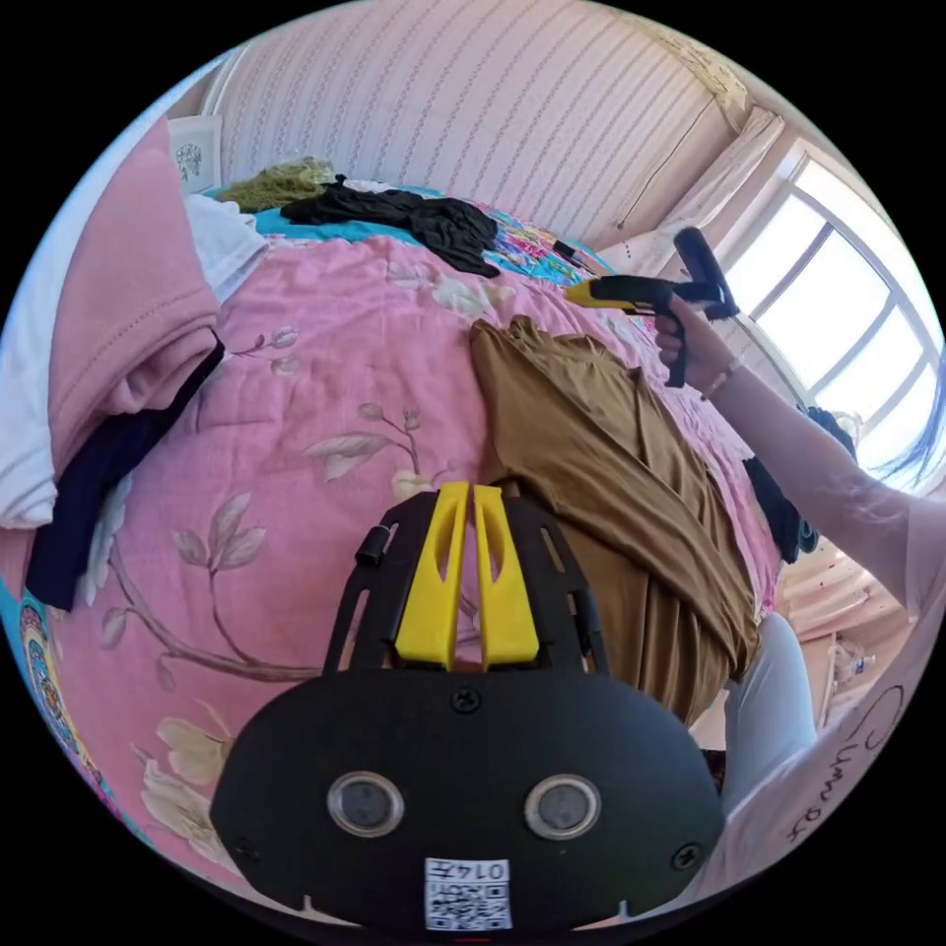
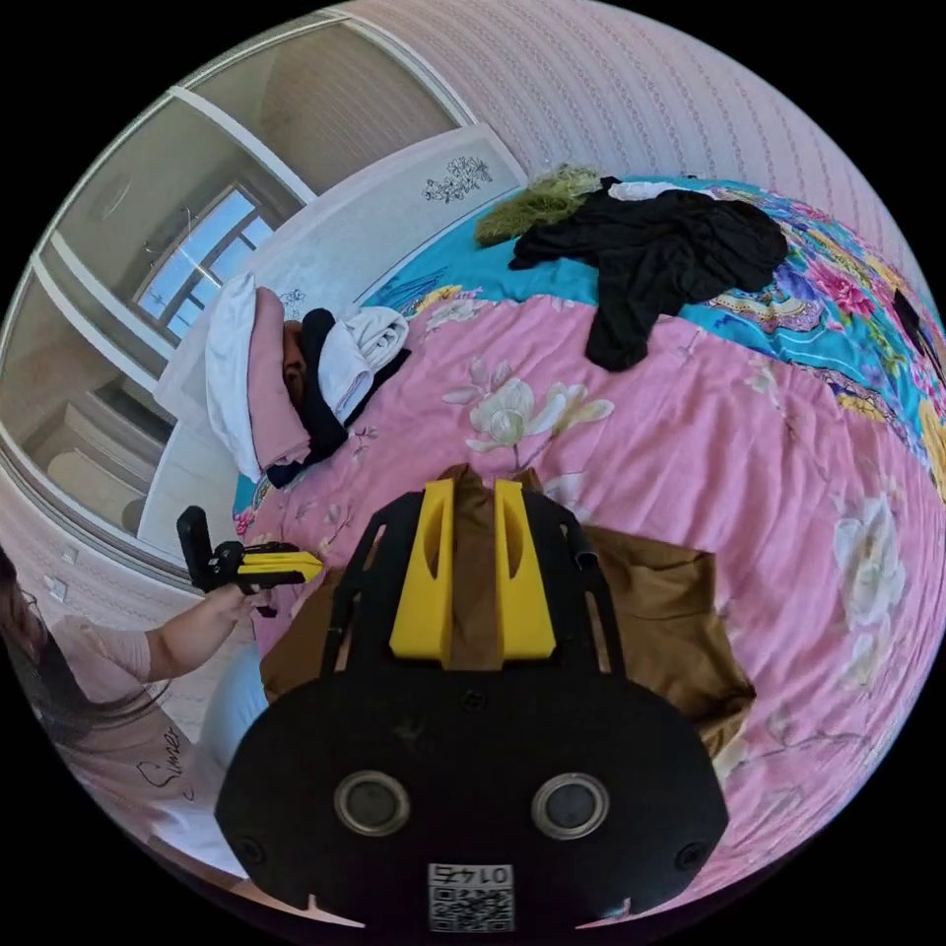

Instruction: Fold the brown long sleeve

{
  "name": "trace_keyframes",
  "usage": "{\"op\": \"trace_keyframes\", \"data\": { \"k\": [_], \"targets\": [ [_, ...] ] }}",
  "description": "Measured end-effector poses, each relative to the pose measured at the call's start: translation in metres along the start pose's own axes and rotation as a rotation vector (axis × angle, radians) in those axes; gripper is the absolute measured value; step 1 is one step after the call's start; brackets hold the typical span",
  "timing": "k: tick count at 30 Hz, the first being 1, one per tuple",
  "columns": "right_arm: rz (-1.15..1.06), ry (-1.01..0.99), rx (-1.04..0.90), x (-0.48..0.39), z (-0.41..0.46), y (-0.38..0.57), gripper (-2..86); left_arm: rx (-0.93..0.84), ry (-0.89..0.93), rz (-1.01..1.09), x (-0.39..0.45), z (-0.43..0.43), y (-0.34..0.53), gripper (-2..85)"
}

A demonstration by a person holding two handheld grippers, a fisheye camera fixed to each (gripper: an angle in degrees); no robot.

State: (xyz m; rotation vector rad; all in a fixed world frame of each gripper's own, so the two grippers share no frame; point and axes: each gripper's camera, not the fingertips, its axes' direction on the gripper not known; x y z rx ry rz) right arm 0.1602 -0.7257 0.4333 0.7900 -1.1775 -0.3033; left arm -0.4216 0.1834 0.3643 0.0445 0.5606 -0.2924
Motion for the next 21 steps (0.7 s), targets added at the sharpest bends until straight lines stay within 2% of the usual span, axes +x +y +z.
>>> {"op": "trace_keyframes", "data": {
  "k": [3,6,10,14,18,19,21],
  "targets": [
    [0.019,0.161,0.015,0.02,-0.073,0.05,6.2,0.074,-0.08,0.018,-0.008,-0.031,-0.023,-0.9],
    [0.187,0.299,-0.017,0.069,-0.117,0.096,7.7,0.127,-0.069,-0.02,-0.023,-0.04,-0.062,-0.5],
    [0.362,0.205,-0.002,0.115,-0.137,0.125,8.3,0.132,0.02,-0.145,-0.029,-0.002,-0.131,2.7],
    [0.436,0.142,-0.008,0.132,-0.138,0.121,7.0,0.006,0.018,-0.123,-0.012,0.057,-0.19,6.4],
    [0.38,0.031,-0.037,0.124,-0.147,0.106,2.3,-0.089,0.051,-0.099,0.001,0.095,-0.222,3.0],
    [0.354,0.035,-0.067,0.119,-0.151,0.1,1.8,-0.171,0.008,-0.06,0.007,0.107,-0.231,0.3],
    [0.342,0.115,-0.053,0.111,-0.172,0.095,1.2,-0.185,-0.022,-0.039,0.011,0.108,-0.242,-0.5]
  ]
}}
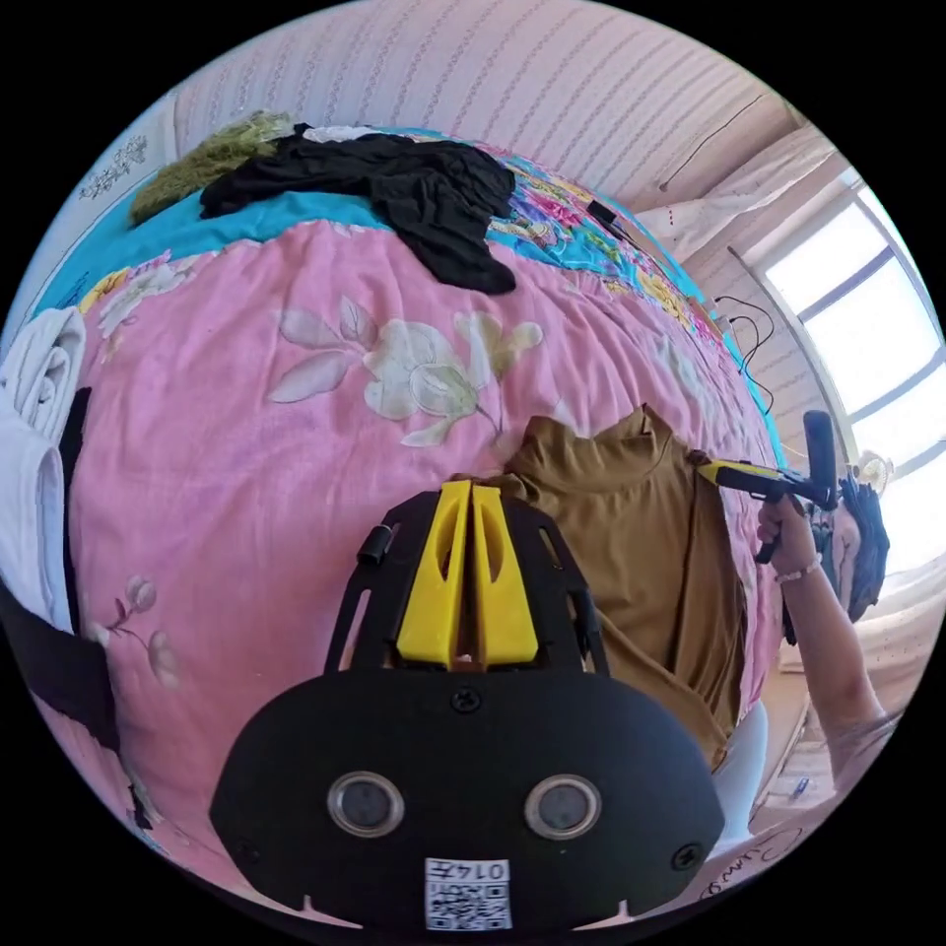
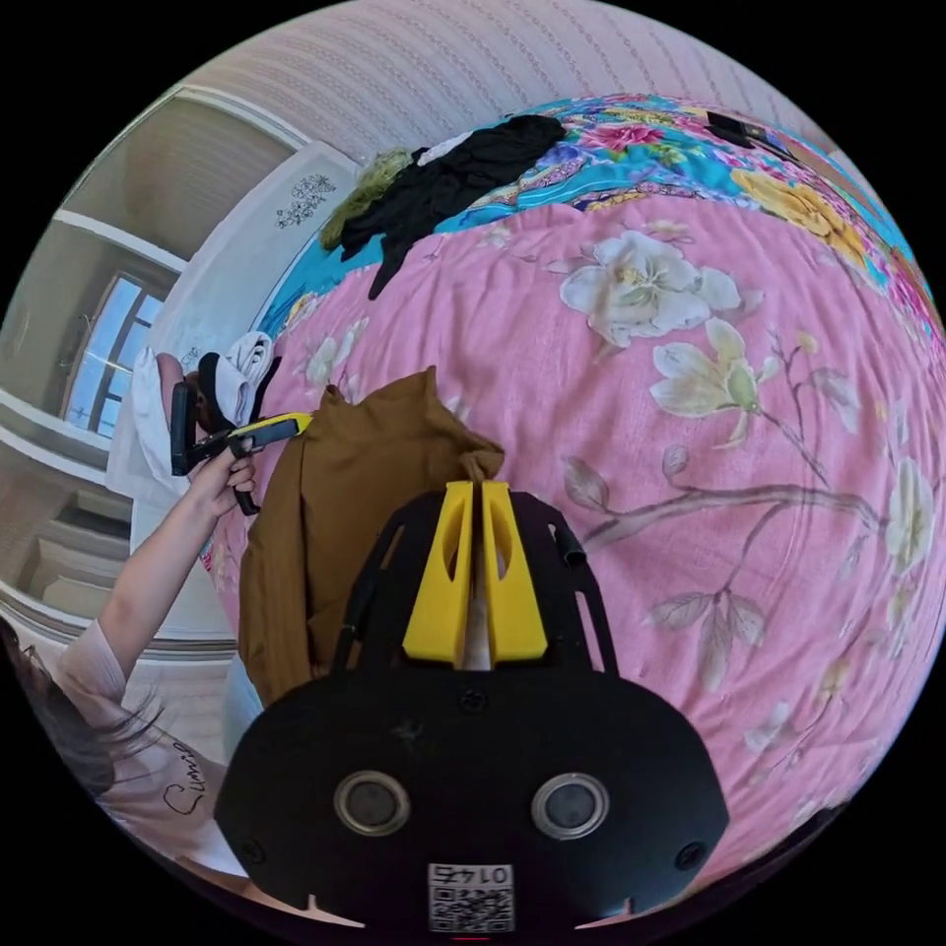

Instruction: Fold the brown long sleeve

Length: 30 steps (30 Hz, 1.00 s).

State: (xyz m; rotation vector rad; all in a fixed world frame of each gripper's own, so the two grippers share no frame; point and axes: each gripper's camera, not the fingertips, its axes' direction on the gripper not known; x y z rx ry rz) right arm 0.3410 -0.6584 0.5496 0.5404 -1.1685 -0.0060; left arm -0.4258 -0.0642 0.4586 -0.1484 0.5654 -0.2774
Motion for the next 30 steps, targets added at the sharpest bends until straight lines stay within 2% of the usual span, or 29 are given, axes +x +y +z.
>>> {"op": "trace_keyframes", "data": {
  "k": [6,12,19,25,30],
  "targets": [
    [0.027,-0.051,0.148,-0.016,-0.096,-0.004,0.5,0.208,-0.007,-0.068,-0.003,-0.089,-0.01,-0.9],
    [-0.072,-0.098,0.199,-0.074,-0.162,0.06,0.5,0.329,0.074,-0.003,0.01,-0.181,0.075,-1.0],
    [-0.118,-0.171,0.144,-0.138,-0.194,0.239,0.5,0.263,0.171,0.07,0.029,-0.246,0.267,-1.0],
    [0.001,-0.183,0.005,-0.166,-0.134,0.389,0.5,0.123,0.159,-0.029,0.038,-0.21,0.406,-1.0],
    [0.055,-0.187,0.088,-0.186,-0.135,0.45,0.4,0.096,0.154,-0.043,0.054,-0.198,0.469,-1.0]
  ]
}}
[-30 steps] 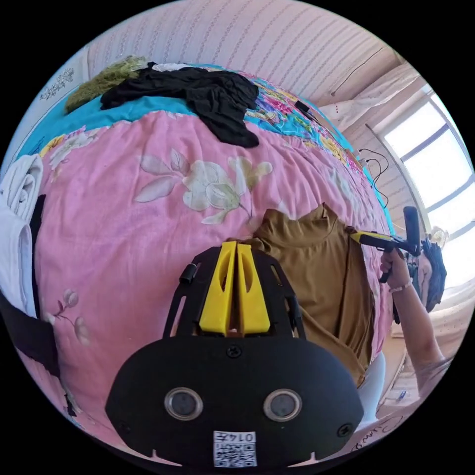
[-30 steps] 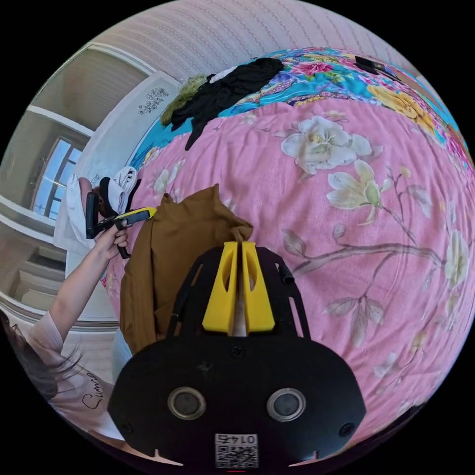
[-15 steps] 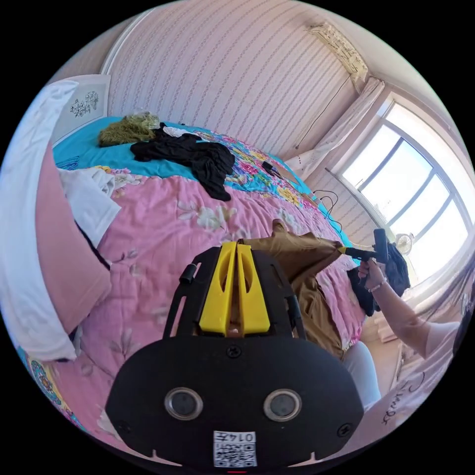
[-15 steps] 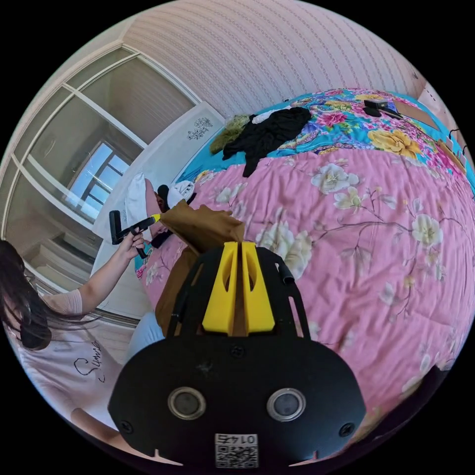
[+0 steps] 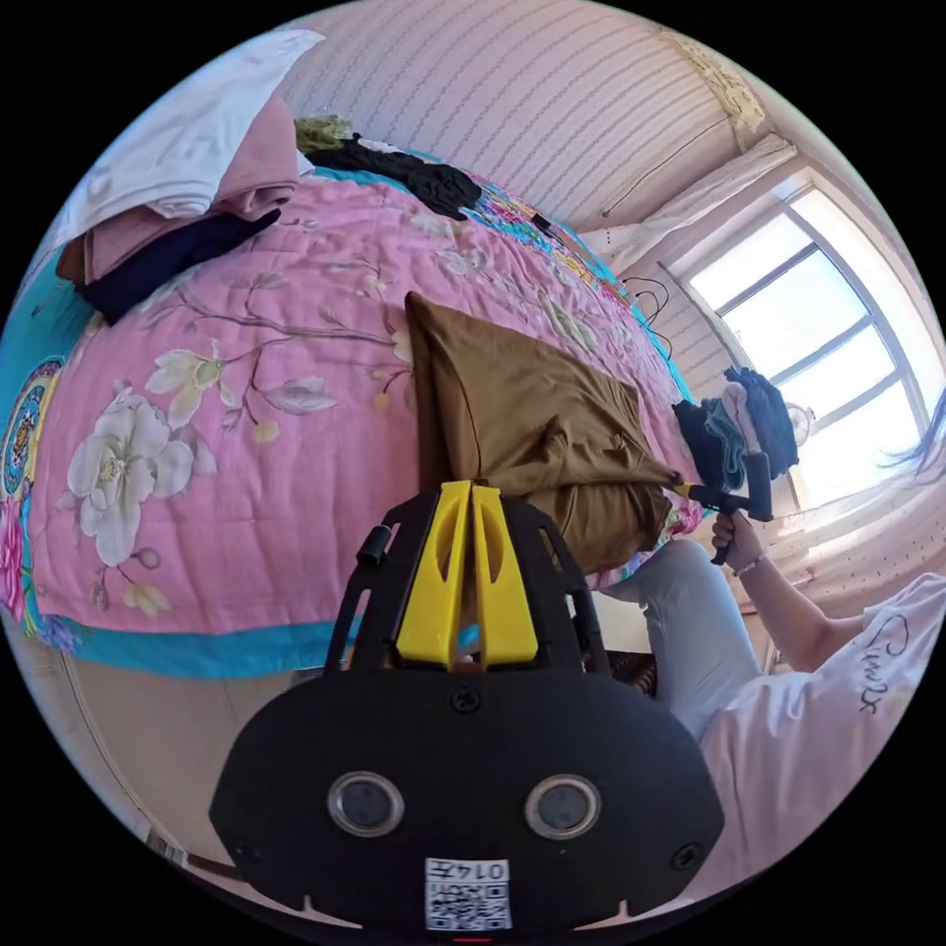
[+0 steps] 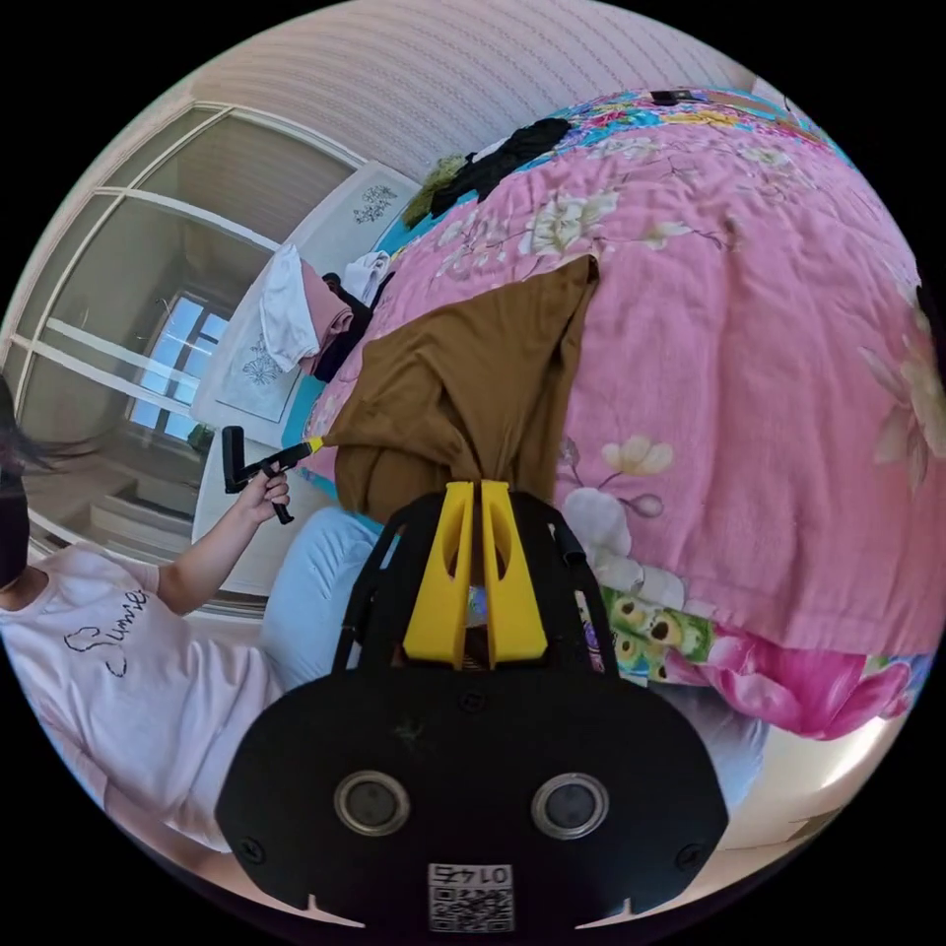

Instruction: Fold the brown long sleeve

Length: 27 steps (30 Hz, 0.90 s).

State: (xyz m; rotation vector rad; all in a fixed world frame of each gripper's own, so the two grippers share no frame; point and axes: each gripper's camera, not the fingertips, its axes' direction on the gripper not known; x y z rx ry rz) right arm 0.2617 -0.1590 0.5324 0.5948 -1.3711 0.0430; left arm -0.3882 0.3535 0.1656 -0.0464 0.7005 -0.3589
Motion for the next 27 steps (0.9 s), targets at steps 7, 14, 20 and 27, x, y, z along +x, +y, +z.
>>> {"op": "trace_keyframes", "data": {
  "k": [7,14,20,27],
  "targets": [
    [-0.006,0.132,-0.017,-0.034,-0.003,0.034,1.7,-0.003,-0.105,-0.006,0.015,-0.029,0.047,-0.6],
    [-0.193,0.127,-0.046,-0.112,0.071,-0.014,6.7,0.019,-0.032,0.122,0.091,0.02,0.028,6.8],
    [-0.121,0.123,-0.119,-0.112,0.144,-0.014,2.5,-0.082,0.0,0.067,0.1,0.089,0.032,0.5],
    [-0.285,-0.052,-0.236,-0.136,0.146,0.073,0.6,-0.142,0.044,0.188,0.116,0.052,0.119,1.0]
  ]
}}
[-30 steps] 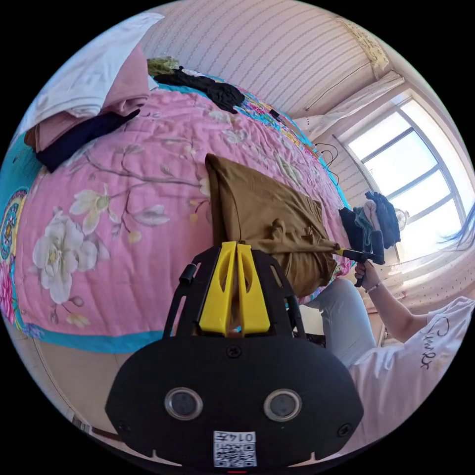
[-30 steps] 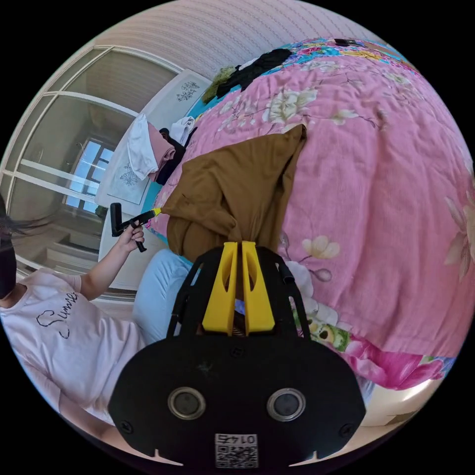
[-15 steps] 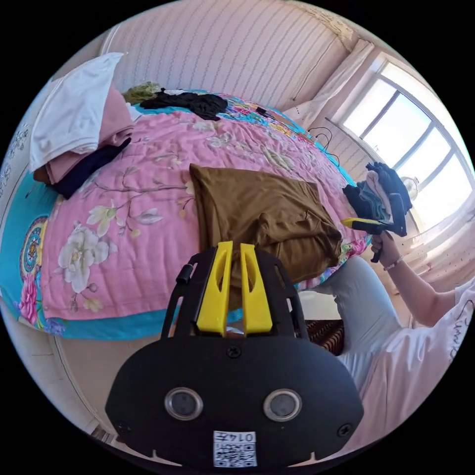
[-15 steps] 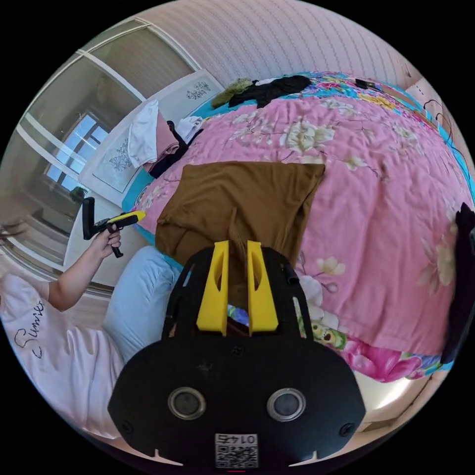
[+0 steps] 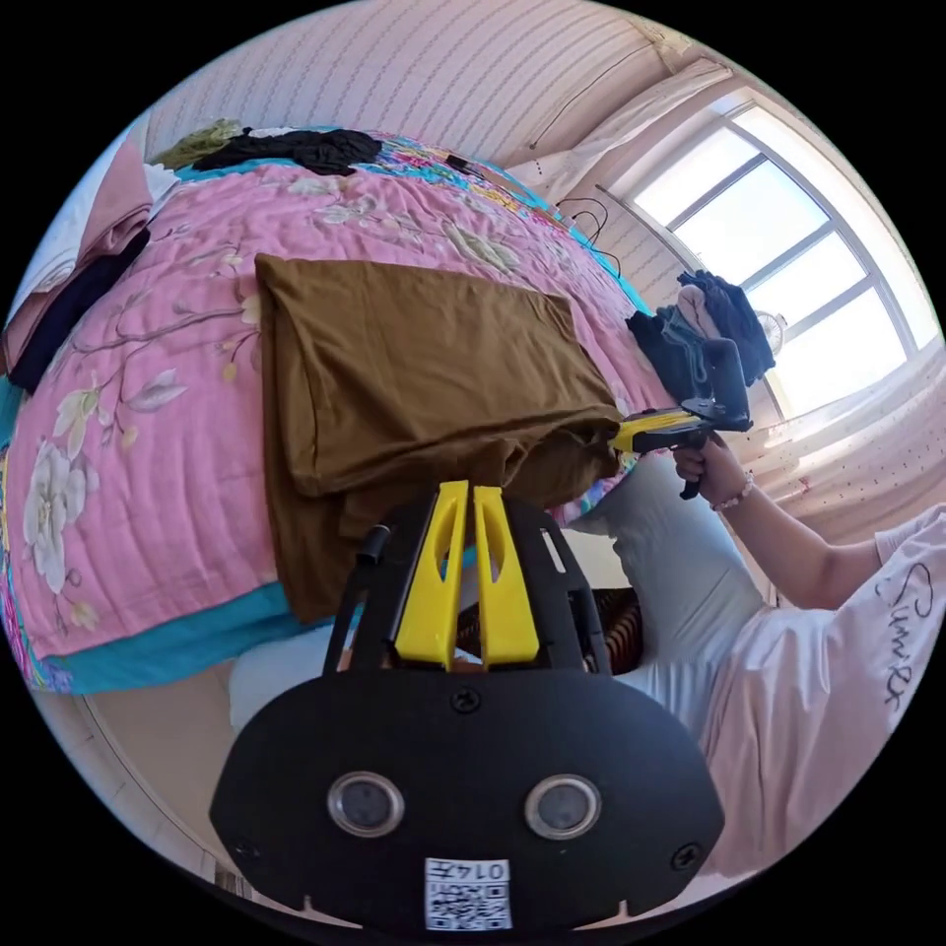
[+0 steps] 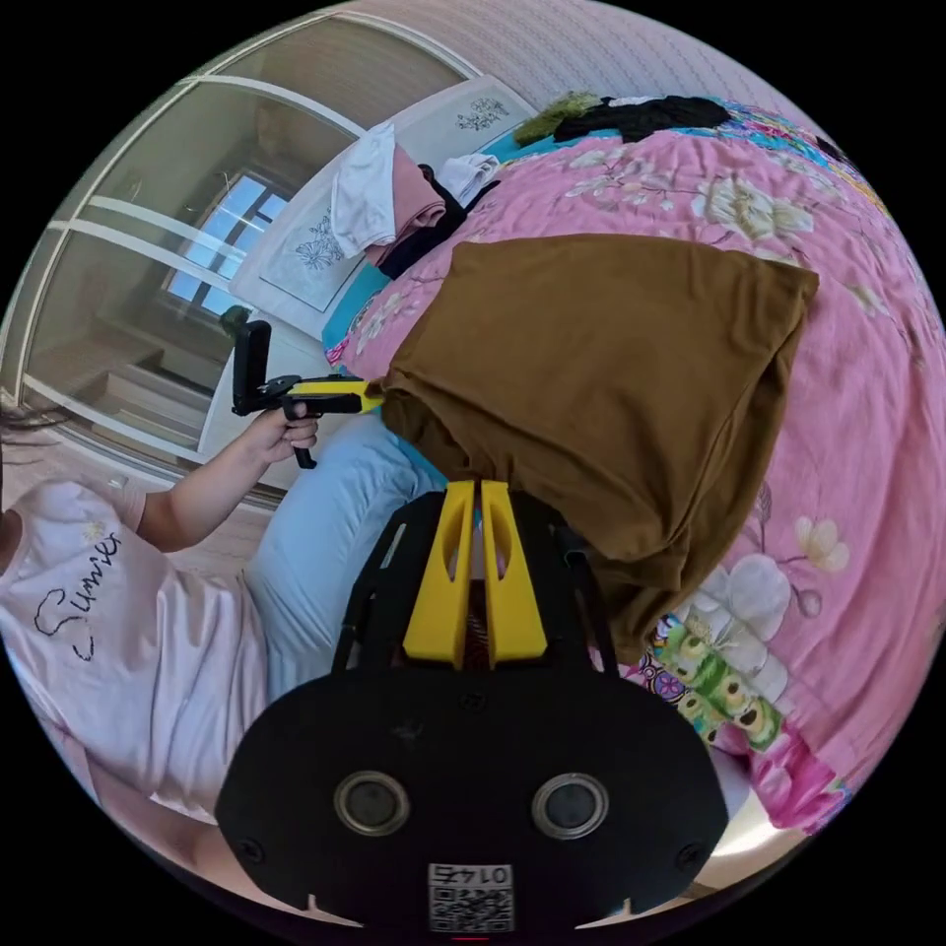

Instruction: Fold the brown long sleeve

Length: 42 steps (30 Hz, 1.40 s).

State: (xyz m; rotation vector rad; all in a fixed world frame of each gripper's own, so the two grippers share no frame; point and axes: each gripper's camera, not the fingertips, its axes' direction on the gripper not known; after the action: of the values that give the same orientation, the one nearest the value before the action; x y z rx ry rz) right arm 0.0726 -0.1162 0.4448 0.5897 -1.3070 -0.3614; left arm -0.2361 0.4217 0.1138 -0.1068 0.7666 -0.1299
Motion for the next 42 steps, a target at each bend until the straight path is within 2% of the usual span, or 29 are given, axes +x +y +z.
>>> {"op": "trace_keyframes", "data": {
  "k": [2,7,10,12,14,18,21,23,25,27,28,29,30,34,36,38,40,42],
  "targets": [
    [-0.005,0.016,-0.068,-0.013,0.019,0.028,0.4,0.018,-0.01,-0.017,0.01,-0.009,0.04,2.6],
    [-0.04,0.094,-0.066,-0.047,0.045,0.048,0.3,0.125,-0.025,0.006,0.048,-0.028,0.089,-0.2],
    [-0.096,0.237,-0.064,-0.074,0.069,0.037,0.0,0.121,-0.047,0.094,0.086,-0.004,0.097,-0.8],
    [-0.13,0.324,-0.075,-0.089,0.087,0.024,-0.2,0.087,-0.143,0.14,0.111,0.019,0.096,-0.9],
    [-0.186,0.399,-0.085,-0.107,0.109,0.003,-0.3,0.136,-0.251,0.188,0.14,0.047,0.097,-1.0],
    [-0.221,0.507,-0.184,-0.112,0.145,-0.041,-0.4,0.215,-0.312,0.191,0.164,0.086,0.097,-1.0],
    [-0.258,0.511,-0.203,-0.11,0.163,-0.087,-0.4,0.217,-0.334,0.204,0.17,0.112,0.1,-1.0],
    [-0.273,0.57,-0.205,-0.106,0.181,-0.125,-0.4,0.251,-0.412,0.202,0.166,0.128,0.11,-1.0],
    [-0.26,0.636,-0.224,-0.095,0.204,-0.149,-0.4,0.203,-0.434,0.19,0.156,0.146,0.115,-1.0],
    [-0.207,0.675,-0.295,-0.068,0.24,-0.165,-0.4,0.099,-0.374,0.174,0.142,0.168,0.118,-1.0],
    [-0.153,0.658,-0.363,-0.045,0.266,-0.17,-0.4,0.163,-0.338,0.151,0.136,0.168,0.129,-1.0],
    [-0.131,0.631,-0.28,-0.038,0.264,-0.171,-0.5,0.181,-0.299,0.116,0.128,0.169,0.136,-1.0],
    [-0.107,0.617,-0.291,-0.033,0.265,-0.174,-0.5,0.185,-0.277,0.098,0.125,0.169,0.138,-1.0],
    [-0.144,0.536,-0.457,-0.024,0.26,-0.199,-0.5,0.137,-0.205,0.086,0.121,0.165,0.149,-1.0],
    [-0.204,0.541,-0.442,-0.031,0.247,-0.213,-0.5,0.162,-0.225,0.125,0.131,0.157,0.155,-1.0],
    [-0.21,0.618,-0.369,-0.026,0.235,-0.237,-0.5,0.233,-0.327,0.191,0.146,0.156,0.167,-1.0],
    [-0.165,0.665,-0.385,-0.004,0.243,-0.253,-0.5,0.143,-0.366,0.203,0.146,0.175,0.168,-1.0],
    [-0.1,0.632,-0.421,0.025,0.257,-0.259,-0.4,0.155,-0.344,0.184,0.142,0.184,0.176,-1.0]
  ]
}}
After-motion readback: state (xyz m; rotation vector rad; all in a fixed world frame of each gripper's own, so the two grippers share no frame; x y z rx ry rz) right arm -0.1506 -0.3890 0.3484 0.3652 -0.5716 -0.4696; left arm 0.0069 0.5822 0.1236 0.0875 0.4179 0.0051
